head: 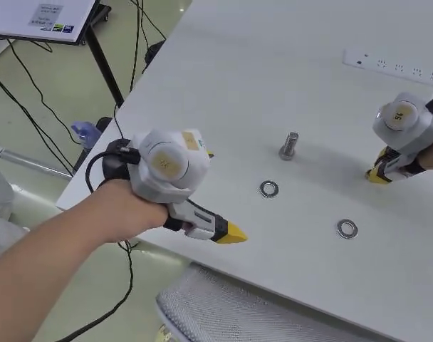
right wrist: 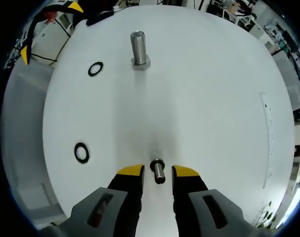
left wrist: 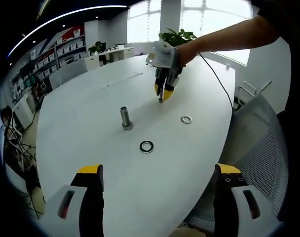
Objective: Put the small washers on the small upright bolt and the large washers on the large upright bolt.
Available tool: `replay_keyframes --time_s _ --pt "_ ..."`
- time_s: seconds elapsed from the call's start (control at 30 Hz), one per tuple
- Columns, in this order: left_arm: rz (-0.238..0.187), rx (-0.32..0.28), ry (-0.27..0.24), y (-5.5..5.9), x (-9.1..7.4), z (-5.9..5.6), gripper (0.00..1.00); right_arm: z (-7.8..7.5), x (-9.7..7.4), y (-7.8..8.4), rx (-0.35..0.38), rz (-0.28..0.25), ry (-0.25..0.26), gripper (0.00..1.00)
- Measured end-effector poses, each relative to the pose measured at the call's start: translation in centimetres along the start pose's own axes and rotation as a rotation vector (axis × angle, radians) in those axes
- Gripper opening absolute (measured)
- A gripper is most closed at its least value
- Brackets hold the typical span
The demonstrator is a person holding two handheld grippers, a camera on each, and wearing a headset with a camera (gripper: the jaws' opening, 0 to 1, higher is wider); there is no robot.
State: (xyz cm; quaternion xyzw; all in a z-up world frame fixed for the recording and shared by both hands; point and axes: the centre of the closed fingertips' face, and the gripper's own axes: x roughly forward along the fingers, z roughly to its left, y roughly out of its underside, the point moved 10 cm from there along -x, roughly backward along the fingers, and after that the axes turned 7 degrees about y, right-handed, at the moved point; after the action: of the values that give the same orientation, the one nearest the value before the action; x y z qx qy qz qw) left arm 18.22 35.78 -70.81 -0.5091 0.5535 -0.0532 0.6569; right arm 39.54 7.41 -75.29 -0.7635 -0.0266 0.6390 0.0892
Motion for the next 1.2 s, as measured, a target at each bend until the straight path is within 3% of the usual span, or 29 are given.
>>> replay_keyframes --time_s 0.3,0.53,0.77,1.0,1.2 --pt "0.019 0.043 -0.005 -0.2 -0.2 0.3 0.94 -0.1 -2.1 -0.1 0.017 -0.038 0.015 0.27" --pt "0.053 0.079 -0.002 0.0 -0.2 0.2 0.94 0.6 -4.2 -1.4 -0.013 -0.083 0.034 0.29" --pt "0.057 0.091 -0.004 0.0 -0.5 -0.1 0.93 1.1 -5.5 -2.6 -0.034 -0.128 0.029 0.29" --pt "0.065 0.086 -0.006 0.2 -0.7 -0.5 0.92 2.8 -6.2 -3.6 -0.077 -0.169 0.001 0.32" --pt "0.053 0.085 -0.014 0.3 -0.8 -0.8 0.93 4.4 -6.2 -3.2 -0.115 -0.168 -0.017 0.33"
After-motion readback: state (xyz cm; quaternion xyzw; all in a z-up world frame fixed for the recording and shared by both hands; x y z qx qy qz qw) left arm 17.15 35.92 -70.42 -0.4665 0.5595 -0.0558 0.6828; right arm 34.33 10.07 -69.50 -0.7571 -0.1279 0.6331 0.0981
